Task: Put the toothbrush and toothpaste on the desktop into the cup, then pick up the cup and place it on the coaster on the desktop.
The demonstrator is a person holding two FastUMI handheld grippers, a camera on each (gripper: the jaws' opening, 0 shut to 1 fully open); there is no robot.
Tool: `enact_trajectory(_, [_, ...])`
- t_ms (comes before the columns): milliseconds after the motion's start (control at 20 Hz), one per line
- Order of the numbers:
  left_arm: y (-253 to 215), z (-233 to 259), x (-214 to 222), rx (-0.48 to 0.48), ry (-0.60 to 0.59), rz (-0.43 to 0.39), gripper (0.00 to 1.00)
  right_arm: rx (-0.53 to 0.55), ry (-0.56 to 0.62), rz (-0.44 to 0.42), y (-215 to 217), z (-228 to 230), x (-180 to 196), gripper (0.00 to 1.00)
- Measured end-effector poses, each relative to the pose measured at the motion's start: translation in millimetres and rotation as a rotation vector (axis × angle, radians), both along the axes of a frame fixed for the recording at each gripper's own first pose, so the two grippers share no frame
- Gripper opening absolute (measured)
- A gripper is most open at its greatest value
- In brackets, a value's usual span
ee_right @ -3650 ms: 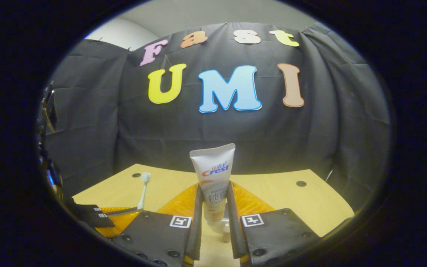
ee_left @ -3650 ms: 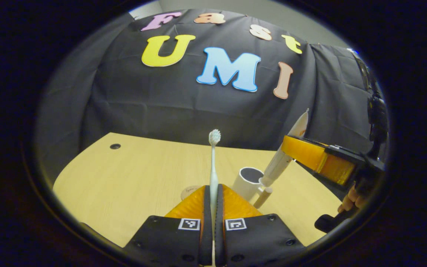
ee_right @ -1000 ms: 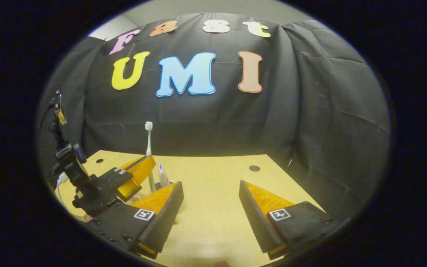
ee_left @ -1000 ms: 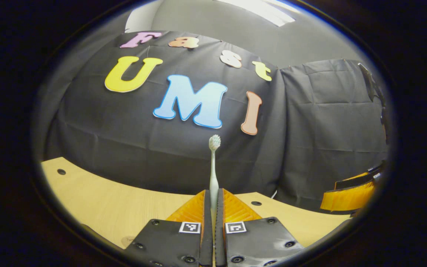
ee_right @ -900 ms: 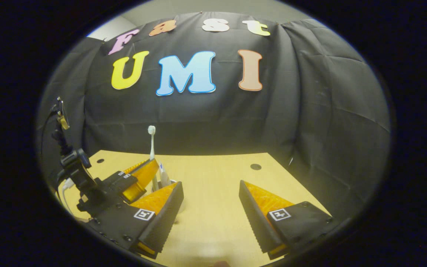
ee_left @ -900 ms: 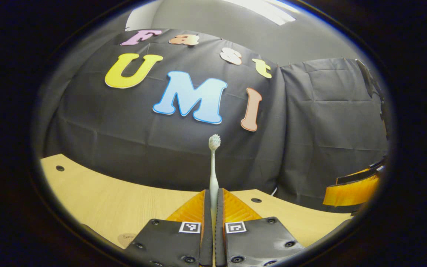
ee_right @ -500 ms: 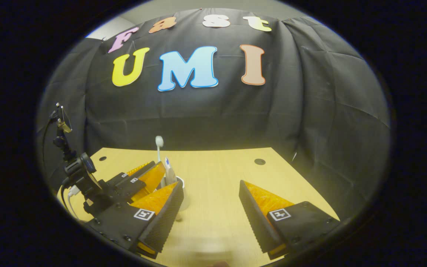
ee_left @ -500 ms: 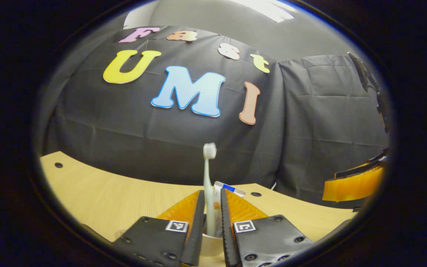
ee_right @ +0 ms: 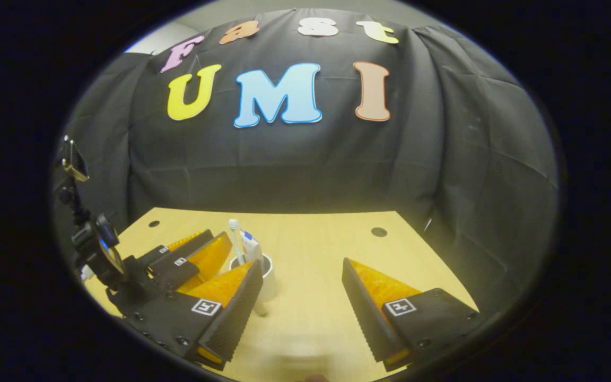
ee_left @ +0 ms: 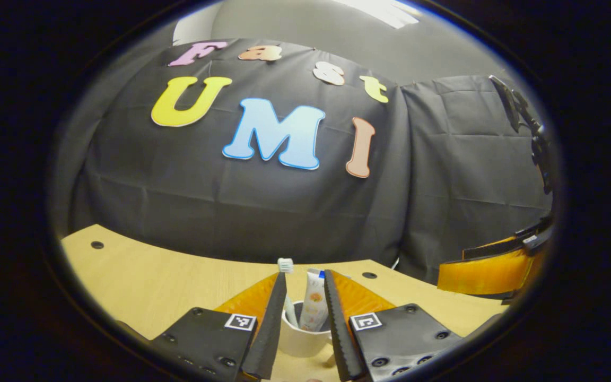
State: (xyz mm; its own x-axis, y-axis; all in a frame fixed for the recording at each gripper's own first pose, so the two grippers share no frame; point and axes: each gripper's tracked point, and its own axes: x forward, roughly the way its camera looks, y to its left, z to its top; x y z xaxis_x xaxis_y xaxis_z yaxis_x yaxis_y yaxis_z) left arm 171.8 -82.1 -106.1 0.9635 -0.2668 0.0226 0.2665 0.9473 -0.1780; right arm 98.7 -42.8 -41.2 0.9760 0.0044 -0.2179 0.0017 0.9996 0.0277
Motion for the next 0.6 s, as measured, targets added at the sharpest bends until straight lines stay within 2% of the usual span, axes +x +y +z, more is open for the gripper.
enact_trajectory(100, [10,13,-11,0.012,0.015,0.046,0.53,0.007,0.002,0.041,8,6,1,0.96])
enact_trajectory(200, [18,26,-25,0.032,0.018,0.094,0.79,0.0,0.0,0.071,12,8,4,1.0])
enact_trajectory(250, [22,31,-33,0.045,0.021,0.12,0.73,-0.005,0.004,0.084,14,8,6,0.97])
enact_trajectory(300, [26,33,-42,0.056,0.029,0.145,0.72,-0.007,0.014,0.098,15,6,7,1.0])
enact_trajectory(400, [32,41,-60,0.07,0.036,0.189,0.75,-0.008,0.035,0.129,21,1,10,0.97])
enact_trajectory(500, [34,43,-71,0.075,0.055,0.205,0.83,-0.023,0.069,0.133,22,-6,14,0.97])
enact_trajectory(600, [39,42,-79,0.088,0.088,0.215,0.83,-0.052,0.108,0.127,22,-14,18,0.98])
